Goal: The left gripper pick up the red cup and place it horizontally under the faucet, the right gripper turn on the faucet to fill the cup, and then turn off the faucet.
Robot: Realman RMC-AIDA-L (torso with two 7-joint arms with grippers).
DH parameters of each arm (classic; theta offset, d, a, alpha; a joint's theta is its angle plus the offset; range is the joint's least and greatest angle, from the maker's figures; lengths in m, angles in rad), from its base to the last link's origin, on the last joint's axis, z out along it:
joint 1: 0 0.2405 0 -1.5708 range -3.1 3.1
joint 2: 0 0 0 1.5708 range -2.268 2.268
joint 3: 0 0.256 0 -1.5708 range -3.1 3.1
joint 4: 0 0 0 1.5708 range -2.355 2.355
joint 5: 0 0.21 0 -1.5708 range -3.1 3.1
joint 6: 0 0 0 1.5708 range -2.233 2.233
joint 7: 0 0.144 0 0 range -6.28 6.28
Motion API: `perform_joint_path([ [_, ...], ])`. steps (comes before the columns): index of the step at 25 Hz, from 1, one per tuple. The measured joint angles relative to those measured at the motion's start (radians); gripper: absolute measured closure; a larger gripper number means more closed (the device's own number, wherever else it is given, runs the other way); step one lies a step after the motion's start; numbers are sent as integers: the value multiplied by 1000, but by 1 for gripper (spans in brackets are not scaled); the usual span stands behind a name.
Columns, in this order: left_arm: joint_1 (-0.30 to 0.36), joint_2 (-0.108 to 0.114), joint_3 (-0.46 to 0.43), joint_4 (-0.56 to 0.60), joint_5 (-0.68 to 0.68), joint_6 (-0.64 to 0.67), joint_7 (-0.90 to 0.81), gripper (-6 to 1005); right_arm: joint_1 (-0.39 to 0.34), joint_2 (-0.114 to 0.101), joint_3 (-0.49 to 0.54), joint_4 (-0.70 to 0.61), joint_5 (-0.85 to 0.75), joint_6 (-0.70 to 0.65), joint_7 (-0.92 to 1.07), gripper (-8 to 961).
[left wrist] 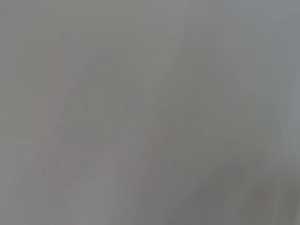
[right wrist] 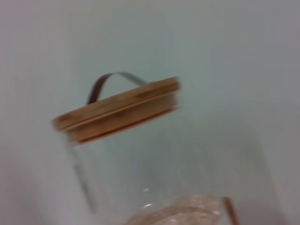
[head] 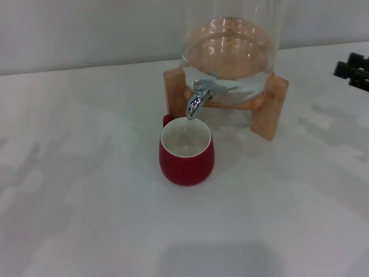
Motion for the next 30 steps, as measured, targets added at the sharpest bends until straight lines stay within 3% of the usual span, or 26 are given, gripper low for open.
perform_joint_path([
  [5, 0, 0, 0, 1, -11, 4, -4, 135, -2, 62, -20, 193, -142, -37, 126, 320],
  [14, 2, -2, 0, 1, -43, 13, -5, 134, -13, 64, -208, 313, -195, -189, 242, 320],
  [21, 2, -1, 0, 4, -45, 48, -18, 135, -85, 64, -356, 468, -226, -297, 308, 320],
  [30, -6, -1, 4, 7, -45, 85, -20, 135, -129, 63, -435, 577, -197, -243, 342, 320],
])
